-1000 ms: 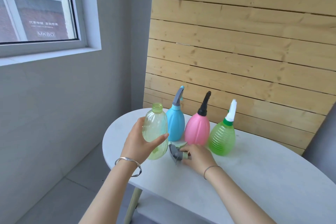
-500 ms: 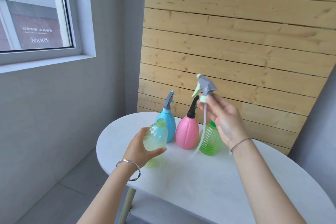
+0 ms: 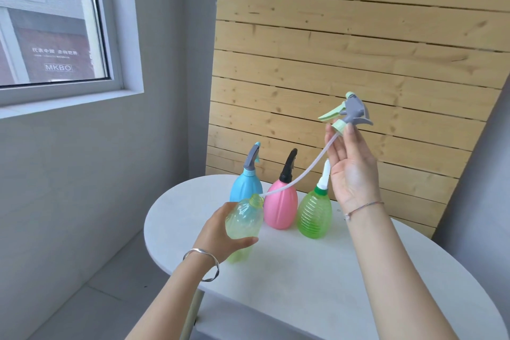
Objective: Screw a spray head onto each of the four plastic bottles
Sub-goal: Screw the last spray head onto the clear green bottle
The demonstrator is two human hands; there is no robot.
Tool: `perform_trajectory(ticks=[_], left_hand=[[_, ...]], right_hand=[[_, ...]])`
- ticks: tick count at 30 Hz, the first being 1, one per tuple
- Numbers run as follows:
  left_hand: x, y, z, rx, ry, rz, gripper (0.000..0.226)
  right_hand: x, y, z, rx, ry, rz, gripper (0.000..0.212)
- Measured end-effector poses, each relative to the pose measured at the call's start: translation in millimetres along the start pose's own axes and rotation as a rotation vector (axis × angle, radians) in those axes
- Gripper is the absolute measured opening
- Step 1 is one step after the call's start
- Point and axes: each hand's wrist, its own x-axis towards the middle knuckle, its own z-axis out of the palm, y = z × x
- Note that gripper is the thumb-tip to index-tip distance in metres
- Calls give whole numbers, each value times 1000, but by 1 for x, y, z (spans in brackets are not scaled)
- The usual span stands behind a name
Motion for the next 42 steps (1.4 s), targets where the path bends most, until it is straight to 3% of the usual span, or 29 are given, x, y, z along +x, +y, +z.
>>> perform_trajectory(ticks=[6,11,16,21,30,33,37,42], left_hand=[[-2,6,3,-20,-32,34,77],[-1,15,6,-159,-30,17,76],[0,17,14,-177,-70,35,70],[7,11,24,-203,-80,15,79],[16,3,27,-150,-295,-51,87],[24,7,11,-268,-412,-68,101],[42,33,-8,-654,-218,-71,66],[52,60,1,-676,-118,75,37]], right_hand=[[-4,28,-6,-228,-74,37,19],[-28,60,-15,-626,-395,182,20],[-32,70,-30,-628,-429,250,24],[-28,75,-44,-704,-453,225,23],[-26,84,-64,-728,-503,338,27],[-26,82,-63,-738,-544,358,29],[-24,80,-65,-740,-574,394,28],[-21,81,-66,-725,-607,410,27]])
